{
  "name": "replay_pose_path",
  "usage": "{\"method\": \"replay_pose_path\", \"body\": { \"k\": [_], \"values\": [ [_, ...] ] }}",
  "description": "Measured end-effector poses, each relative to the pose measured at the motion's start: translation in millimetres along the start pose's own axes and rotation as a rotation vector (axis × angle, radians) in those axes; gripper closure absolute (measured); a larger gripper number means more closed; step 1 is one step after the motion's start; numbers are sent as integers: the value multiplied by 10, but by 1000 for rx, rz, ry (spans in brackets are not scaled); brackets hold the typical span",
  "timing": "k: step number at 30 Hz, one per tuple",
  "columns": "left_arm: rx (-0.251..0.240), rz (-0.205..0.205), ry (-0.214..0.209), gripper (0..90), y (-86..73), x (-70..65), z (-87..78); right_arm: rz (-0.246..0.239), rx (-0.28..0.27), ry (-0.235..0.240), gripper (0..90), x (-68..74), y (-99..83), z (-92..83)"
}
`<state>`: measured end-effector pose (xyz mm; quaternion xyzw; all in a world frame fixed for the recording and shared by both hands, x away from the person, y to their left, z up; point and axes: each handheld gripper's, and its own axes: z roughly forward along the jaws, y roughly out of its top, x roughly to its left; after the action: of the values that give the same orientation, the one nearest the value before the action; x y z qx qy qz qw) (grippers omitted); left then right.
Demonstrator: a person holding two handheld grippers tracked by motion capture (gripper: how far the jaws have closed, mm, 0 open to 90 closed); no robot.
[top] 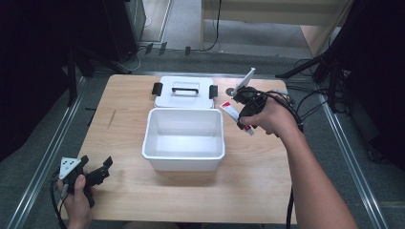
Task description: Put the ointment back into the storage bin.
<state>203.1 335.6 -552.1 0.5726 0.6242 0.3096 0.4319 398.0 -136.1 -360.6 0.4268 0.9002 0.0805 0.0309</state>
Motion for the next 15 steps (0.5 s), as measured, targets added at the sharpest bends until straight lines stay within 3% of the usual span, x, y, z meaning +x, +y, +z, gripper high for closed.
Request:
{"method": "replay_pose_path", "body": {
  "k": [6,9,15],
  "values": [
    [2,1,1,82,1,-1,1,-30,-19,16,724,84,68,-55],
    [3,2,1,82,1,-1,0,-93,-31,31,724,192,122,-78],
    [3,1,0,82,1,-2,1,-175,-46,62,724,356,202,-81]
  ]
}}
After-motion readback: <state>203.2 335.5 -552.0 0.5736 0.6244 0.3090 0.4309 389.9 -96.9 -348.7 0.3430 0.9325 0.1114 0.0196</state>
